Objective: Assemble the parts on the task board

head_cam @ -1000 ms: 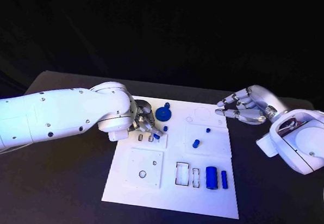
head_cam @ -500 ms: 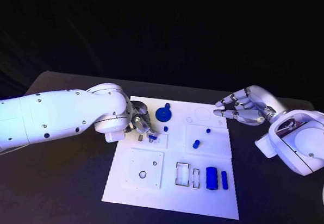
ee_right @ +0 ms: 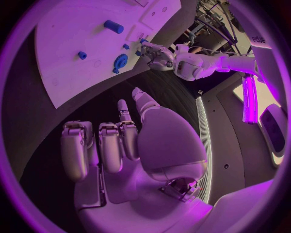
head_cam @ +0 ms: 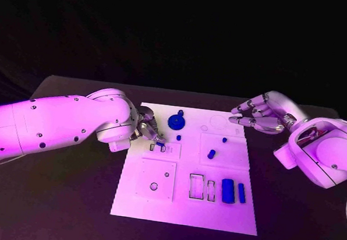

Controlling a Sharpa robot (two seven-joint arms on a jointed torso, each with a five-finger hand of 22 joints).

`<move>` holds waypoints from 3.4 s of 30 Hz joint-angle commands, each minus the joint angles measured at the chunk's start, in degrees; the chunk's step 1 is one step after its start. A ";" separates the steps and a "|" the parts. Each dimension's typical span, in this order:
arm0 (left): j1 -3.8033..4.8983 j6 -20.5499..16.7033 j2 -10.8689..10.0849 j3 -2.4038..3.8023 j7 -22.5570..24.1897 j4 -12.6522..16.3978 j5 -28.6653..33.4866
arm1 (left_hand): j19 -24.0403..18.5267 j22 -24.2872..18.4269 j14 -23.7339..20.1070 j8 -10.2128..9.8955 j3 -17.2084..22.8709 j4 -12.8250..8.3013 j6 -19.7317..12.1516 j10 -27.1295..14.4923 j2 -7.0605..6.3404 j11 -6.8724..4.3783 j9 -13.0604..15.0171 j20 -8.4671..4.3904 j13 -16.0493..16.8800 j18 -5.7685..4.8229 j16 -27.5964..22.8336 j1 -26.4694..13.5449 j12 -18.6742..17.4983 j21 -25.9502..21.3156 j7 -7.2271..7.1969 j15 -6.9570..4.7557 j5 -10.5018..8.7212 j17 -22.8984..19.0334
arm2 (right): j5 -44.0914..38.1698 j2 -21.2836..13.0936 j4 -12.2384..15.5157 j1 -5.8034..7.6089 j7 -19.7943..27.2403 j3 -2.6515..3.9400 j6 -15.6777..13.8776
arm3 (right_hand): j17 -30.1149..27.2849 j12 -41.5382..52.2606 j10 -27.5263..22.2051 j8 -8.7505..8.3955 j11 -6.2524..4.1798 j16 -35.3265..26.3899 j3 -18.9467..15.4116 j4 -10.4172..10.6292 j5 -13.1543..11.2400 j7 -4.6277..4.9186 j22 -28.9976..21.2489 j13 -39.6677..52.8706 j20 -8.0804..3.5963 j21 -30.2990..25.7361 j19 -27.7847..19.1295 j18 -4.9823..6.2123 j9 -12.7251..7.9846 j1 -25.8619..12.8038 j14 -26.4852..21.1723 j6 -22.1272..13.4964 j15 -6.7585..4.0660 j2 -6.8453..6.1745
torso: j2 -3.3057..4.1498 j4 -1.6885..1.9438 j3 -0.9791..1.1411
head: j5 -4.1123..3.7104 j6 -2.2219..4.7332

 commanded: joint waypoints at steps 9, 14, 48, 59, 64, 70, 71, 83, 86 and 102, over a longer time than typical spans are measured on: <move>-0.10 2.88 1.32 -0.20 -2.95 -0.08 -2.56 | 3.31 10.09 6.11 0.36 10.53 -10.16 0.36 0.24 -0.14 -0.10 0.10 0.07 -0.93 0.01 0.17 -0.91 -0.53 -0.29 -0.17 0.26 0.30 15.08 | -0.52 0.39 -0.09 0.00 0.83 0.01 0.35 | 10.91 -0.19 2.56 -0.32 -0.09 -0.37 -0.31 0.21 -0.32 0.12 7.16 11.12 -0.26 -0.24 1.80 -0.35 -0.09 -0.36 5.00 -0.38 -0.18 0.04 | 0.04 -0.05 -0.12 | 0.29 -0.35; -0.21 3.19 1.69 -0.37 -3.18 -0.05 -2.64 | 3.32 10.11 6.11 0.36 10.56 -10.19 0.37 0.21 -0.13 -0.10 0.10 0.06 -1.07 0.00 0.17 -0.98 -0.64 -0.27 -0.18 0.25 0.29 15.08 | -0.52 0.45 -0.10 0.00 0.86 0.01 0.49 | 10.97 -0.20 2.55 -0.34 -0.07 -0.34 -0.30 0.26 -0.27 0.13 7.14 11.12 -0.24 -0.25 1.79 -0.35 -0.10 -0.34 5.02 -0.43 -0.16 0.14 | 0.03 -0.08 -0.09 | 0.17 -0.39; -0.30 7.04 1.28 -0.48 -4.18 -0.33 -5.51 | 3.35 10.13 6.11 1.27 11.87 -11.95 1.46 1.60 -0.18 -0.50 0.29 -0.23 -0.57 0.01 0.17 -4.61 0.02 -0.36 -0.68 -0.03 3.30 15.08 | -0.52 0.51 -0.12 0.00 0.80 0.01 0.88 | 10.89 -0.26 2.52 -0.36 -0.04 -0.40 -0.13 0.15 0.59 0.16 7.05 11.10 -0.16 -0.31 1.75 -0.33 -0.07 0.25 5.01 -0.51 -0.11 0.47 | 0.04 -0.09 -0.08 | 0.58 -1.07; -0.30 7.88 1.38 -0.48 -4.20 -0.24 -5.54 | 3.46 10.31 6.11 1.55 11.66 -12.22 2.54 2.74 0.17 -0.87 0.02 -0.39 0.50 -0.03 0.17 -6.14 1.10 -0.26 -1.19 -0.25 3.26 15.08 | -0.52 0.42 -0.05 0.00 0.74 0.01 0.99 | 10.90 -0.24 2.53 -0.35 -0.04 -0.40 -0.11 0.15 0.81 0.17 7.07 11.11 -0.15 -0.30 1.76 -0.33 -0.07 0.32 5.01 -0.51 -0.10 0.50 | 0.02 -0.11 -0.05 | 0.60 -1.27; -0.30 8.02 1.41 -0.48 -4.18 -0.23 -5.54 | 3.51 10.41 6.11 1.58 11.61 -12.30 2.85 2.99 0.30 -0.96 -0.09 -0.43 0.72 -0.06 0.17 -6.50 1.31 -0.19 -1.32 -0.30 3.26 15.08 | -0.52 0.41 -0.09 0.00 0.70 0.01 1.16 | 10.88 -0.27 2.51 -0.34 -0.03 -0.41 -0.11 0.15 1.14 0.18 7.08 11.09 -0.14 -0.30 1.76 -0.34 -0.06 0.40 5.01 -0.51 -0.09 0.52 | 0.05 -0.13 -0.06 | 0.58 -1.34; -0.30 8.05 1.54 -0.48 -4.14 -0.26 -5.49 | 3.57 10.52 6.11 1.58 11.55 -12.34 3.25 3.32 0.50 -1.06 -0.25 -0.48 1.04 -0.09 0.17 -6.99 1.61 -0.12 -1.46 -0.37 3.28 15.08 | -0.52 0.40 -0.10 0.00 0.69 0.01 1.23 | 10.86 -0.28 2.50 -0.34 -0.02 -0.43 -0.11 0.14 1.38 0.19 7.09 11.09 -0.13 -0.30 1.77 -0.34 -0.05 0.47 5.00 -0.52 -0.09 0.52 | 0.03 -0.11 -0.08 | 0.63 -1.37; -0.30 8.07 1.57 -0.48 -4.13 -0.26 -5.46 | 3.60 10.57 6.11 1.58 11.53 -12.33 3.36 3.40 0.57 -1.08 -0.30 -0.50 1.10 -0.10 0.17 -7.14 1.66 -0.09 -1.50 -0.38 3.28 15.08 | -0.52 0.40 -0.10 0.00 0.68 0.01 1.24 | 10.86 -0.28 2.50 -0.34 -0.02 -0.43 -0.11 0.14 1.38 0.19 7.09 11.09 -0.13 -0.30 1.77 -0.34 -0.05 0.47 5.00 -0.52 -0.09 0.52 | 0.03 -0.09 -0.07 | 0.61 -1.38; -0.29 9.43 2.19 -0.48 -4.75 -0.78 -5.35 | 3.80 10.96 6.11 1.02 9.28 -11.11 5.17 4.46 1.62 -1.43 -1.47 -0.69 2.25 -0.20 0.17 -10.77 2.57 0.14 -2.02 -0.61 3.03 15.08 | -0.52 0.42 0.04 0.00 0.74 0.01 1.21 | 10.82 -0.40 2.44 -0.34 -0.01 -0.45 -0.14 0.18 1.55 0.21 6.99 11.02 -0.13 -0.35 1.72 -0.32 -0.05 0.44 4.99 -0.52 -0.08 0.51 | 0.01 -0.16 0.00 | 0.69 -1.60; -0.29 9.91 2.35 -0.48 -4.93 -1.12 -5.35 | 3.77 10.91 6.11 0.62 6.59 -9.21 5.75 4.48 2.14 -1.49 -2.03 -0.73 2.32 -0.19 0.17 -13.32 2.52 0.08 -2.12 -0.67 2.86 15.08 | -0.52 0.42 0.12 0.00 0.89 0.01 0.98 | 10.83 -0.41 2.44 -0.34 0.00 -0.45 -0.17 0.22 1.61 0.21 6.97 11.02 -0.12 -0.36 1.71 -0.31 -0.05 0.39 5.00 -0.52 -0.08 0.50 | 0.03 -0.18 0.00 | 0.69 -1.59; -0.28 11.29 3.47 -0.48 -5.33 -2.54 -5.35 | 3.86 11.09 6.11 -0.05 4.59 -8.15 6.35 4.51 3.81 -1.60 -2.92 -0.83 2.57 -0.23 0.17 -14.72 2.55 0.16 -2.27 -0.79 3.08 15.08 | -0.52 0.23 0.41 0.02 0.88 0.01 1.05 | 10.78 -0.36 2.46 -0.32 0.01 -0.48 -0.22 0.38 1.85 0.22 6.96 11.05 -0.11 -0.37 1.70 -0.31 -0.03 0.26 4.98 -0.49 -0.07 0.58 | 0.02 -0.11 -0.07 | 0.56 -1.63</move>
